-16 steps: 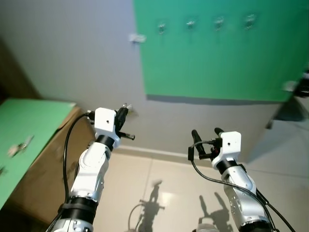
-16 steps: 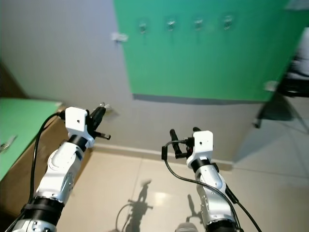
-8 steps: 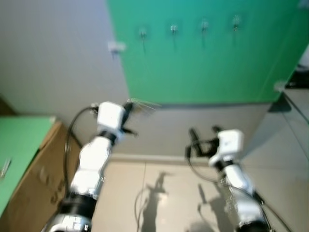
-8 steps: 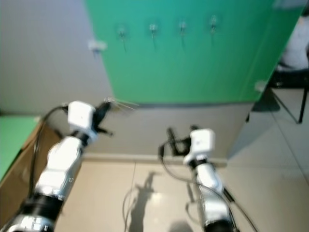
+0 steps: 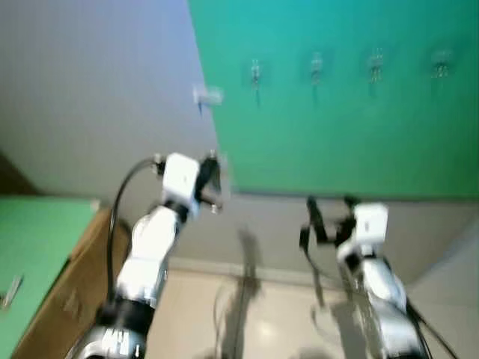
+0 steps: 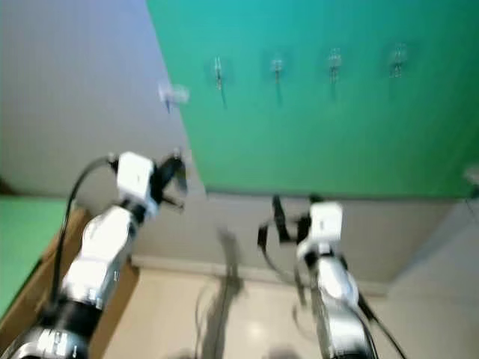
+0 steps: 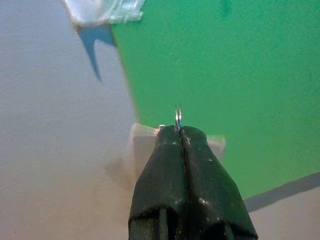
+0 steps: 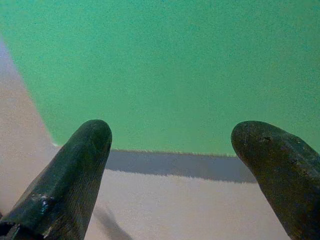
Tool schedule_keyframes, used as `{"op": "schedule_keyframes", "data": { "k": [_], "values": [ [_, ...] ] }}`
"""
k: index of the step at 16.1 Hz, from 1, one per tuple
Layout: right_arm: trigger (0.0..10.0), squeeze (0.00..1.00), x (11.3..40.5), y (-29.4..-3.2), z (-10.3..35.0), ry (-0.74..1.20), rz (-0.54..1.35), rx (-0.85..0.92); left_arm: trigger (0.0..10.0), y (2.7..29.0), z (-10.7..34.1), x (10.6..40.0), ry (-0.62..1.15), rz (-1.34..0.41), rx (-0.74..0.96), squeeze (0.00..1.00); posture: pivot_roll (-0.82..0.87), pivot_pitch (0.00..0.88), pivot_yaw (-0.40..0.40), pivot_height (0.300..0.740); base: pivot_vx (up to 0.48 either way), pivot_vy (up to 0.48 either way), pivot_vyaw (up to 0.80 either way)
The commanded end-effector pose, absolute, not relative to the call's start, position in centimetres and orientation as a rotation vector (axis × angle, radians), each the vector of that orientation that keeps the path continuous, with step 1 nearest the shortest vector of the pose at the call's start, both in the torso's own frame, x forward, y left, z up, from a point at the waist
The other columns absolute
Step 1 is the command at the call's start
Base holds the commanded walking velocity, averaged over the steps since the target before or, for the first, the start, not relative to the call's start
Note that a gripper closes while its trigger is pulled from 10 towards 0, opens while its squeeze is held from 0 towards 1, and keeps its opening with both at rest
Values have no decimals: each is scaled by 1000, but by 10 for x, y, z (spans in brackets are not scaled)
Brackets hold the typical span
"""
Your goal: Hang keys on a hook
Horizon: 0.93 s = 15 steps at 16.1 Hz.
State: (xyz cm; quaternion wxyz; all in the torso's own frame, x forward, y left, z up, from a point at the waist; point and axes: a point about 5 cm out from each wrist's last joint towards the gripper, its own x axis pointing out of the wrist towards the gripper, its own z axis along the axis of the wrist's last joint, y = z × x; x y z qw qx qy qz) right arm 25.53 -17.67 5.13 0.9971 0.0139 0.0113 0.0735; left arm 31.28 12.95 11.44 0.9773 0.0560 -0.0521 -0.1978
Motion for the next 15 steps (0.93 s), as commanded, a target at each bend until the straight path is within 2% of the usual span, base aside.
{"op": "schedule_keyframes", "data": {
  "k": [1, 6, 9, 12, 15],
  "values": [
    [10000, 0, 254, -187, 57, 6, 129, 19, 0, 120, 128, 316, -138, -442, 148, 0, -252, 0, 134, 713, 0, 0, 0],
    [10000, 0, 244, -185, 52, 34, 151, 29, 0, 101, 171, 333, -199, -548, 267, 0, -265, 0, 149, 713, 0, 0, 0],
    [10000, 0, 243, -178, 51, 39, 159, 42, 0, 95, 193, 345, -239, -529, 331, 0, -278, 0, 161, 713, 0, 0, 0],
    [10000, 0, 239, -177, 49, 49, 157, 48, 0, 86, 199, 343, -257, -562, 344, 0, -289, 0, 170, 713, 0, 0, 0],
    [10000, 0, 237, -176, 47, 59, 154, 50, 0, 74, 196, 343, -288, -582, 436, 0, -291, 0, 169, 713, 0, 0, 0]
  ]
}}
